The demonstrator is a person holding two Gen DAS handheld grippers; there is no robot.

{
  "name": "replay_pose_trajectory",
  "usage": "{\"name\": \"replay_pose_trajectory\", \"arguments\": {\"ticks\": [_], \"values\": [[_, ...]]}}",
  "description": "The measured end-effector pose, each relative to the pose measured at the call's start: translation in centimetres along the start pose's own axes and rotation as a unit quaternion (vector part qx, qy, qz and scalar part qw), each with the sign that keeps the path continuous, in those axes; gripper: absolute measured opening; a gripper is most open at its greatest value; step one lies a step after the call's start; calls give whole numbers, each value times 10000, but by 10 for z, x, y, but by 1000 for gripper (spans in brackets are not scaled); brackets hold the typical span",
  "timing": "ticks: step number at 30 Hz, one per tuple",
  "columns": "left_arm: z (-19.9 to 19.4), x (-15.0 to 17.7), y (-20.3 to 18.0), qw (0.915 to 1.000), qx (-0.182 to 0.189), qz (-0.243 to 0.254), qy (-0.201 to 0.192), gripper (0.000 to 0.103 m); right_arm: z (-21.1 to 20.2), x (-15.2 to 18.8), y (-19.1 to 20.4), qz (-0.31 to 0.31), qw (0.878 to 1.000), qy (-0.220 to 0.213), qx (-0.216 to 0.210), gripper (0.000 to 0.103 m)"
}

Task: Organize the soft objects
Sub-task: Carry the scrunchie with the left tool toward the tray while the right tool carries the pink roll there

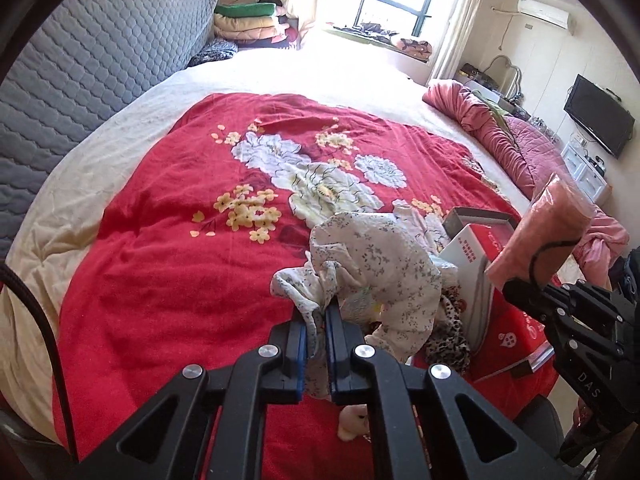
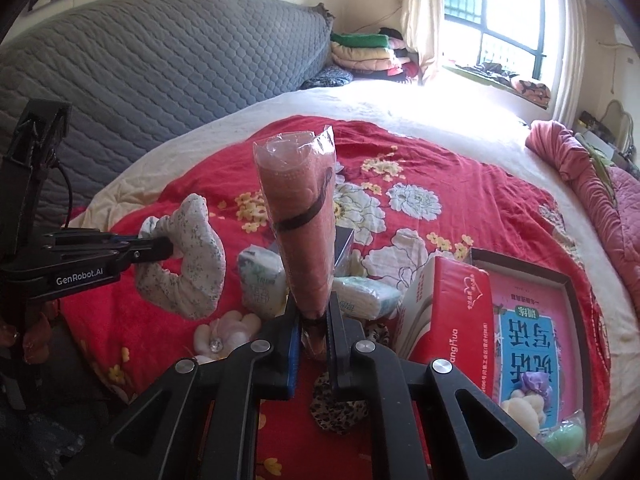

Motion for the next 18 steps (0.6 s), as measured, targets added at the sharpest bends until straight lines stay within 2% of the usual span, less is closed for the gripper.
{"name": "replay_pose_trajectory", "arguments": {"ticks": [7, 18], "values": [[-29, -19, -30, 9994, -12, 221, -249, 8, -39, -14, -6, 160, 9993, -332, -116, 11], [-48, -43, -79, 9982, -59, 526, -294, 8, -87, -20, -39, 507, 9957, -755, -165, 11]]}}
Point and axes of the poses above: each gripper's, at about its wrist camera, not at the fingertips, and z roughly the way its jaws point, y to its left, x to its underside, the point moved 5 cm from there along z, roughly the way its jaws point, and after that the axes turned 11 degrees about z, right-handed, at the moved point
